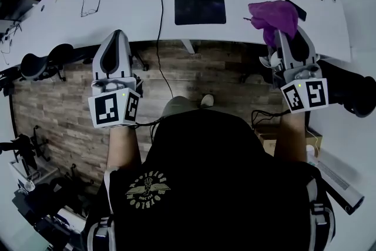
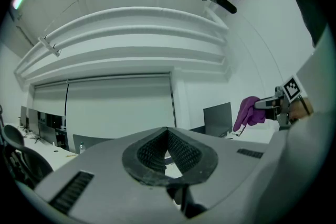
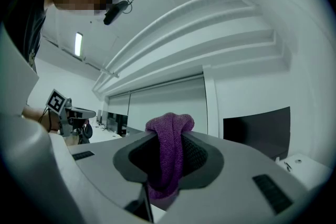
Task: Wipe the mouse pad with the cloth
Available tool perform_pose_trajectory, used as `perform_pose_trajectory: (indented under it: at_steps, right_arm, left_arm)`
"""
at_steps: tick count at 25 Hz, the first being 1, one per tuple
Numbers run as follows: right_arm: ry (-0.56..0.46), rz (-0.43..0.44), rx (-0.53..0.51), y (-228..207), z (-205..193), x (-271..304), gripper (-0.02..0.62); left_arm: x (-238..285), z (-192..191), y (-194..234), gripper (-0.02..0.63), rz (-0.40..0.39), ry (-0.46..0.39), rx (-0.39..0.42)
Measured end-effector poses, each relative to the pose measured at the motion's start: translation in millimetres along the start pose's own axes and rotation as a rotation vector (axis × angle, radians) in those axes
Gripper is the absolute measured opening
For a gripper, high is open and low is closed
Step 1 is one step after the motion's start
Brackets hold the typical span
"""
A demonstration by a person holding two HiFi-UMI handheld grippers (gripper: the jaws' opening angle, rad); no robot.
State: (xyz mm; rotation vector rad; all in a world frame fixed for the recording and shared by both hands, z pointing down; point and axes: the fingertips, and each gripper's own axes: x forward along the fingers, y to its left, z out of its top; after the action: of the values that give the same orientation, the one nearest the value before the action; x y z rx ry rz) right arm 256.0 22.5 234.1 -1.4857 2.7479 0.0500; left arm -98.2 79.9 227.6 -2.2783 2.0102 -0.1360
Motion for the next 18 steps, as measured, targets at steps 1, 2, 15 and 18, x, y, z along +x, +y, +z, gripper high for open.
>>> perform_pose_trajectory:
  at_steps: [1, 2, 15, 18]
  right_arm:
    - [0.004, 0.007, 0.001, 2.6, -1.4, 2.0, 0.091]
    - [0.009, 0.013, 0.003, 5.1, -3.0, 3.8, 0.091]
    - [0.013, -0.014, 0.003, 17.2, -6.9, 40.3, 0.091]
    - [0.014, -0.022, 0.001, 18.4, -4.5, 56.6, 0.091]
  left_arm:
    - [-1.5, -1.8, 2.6, 0.002, 0.006, 0.006, -0.001]
    - [-3.0, -3.7, 5.1, 0.002, 0.011, 0.012, -0.002]
    - [37.8, -8.1, 33.4, 0.002, -0.041, -0.014, 0.001]
    - [58.1, -7.7, 44.5, 0.002, -0.048, -0.017, 0.014]
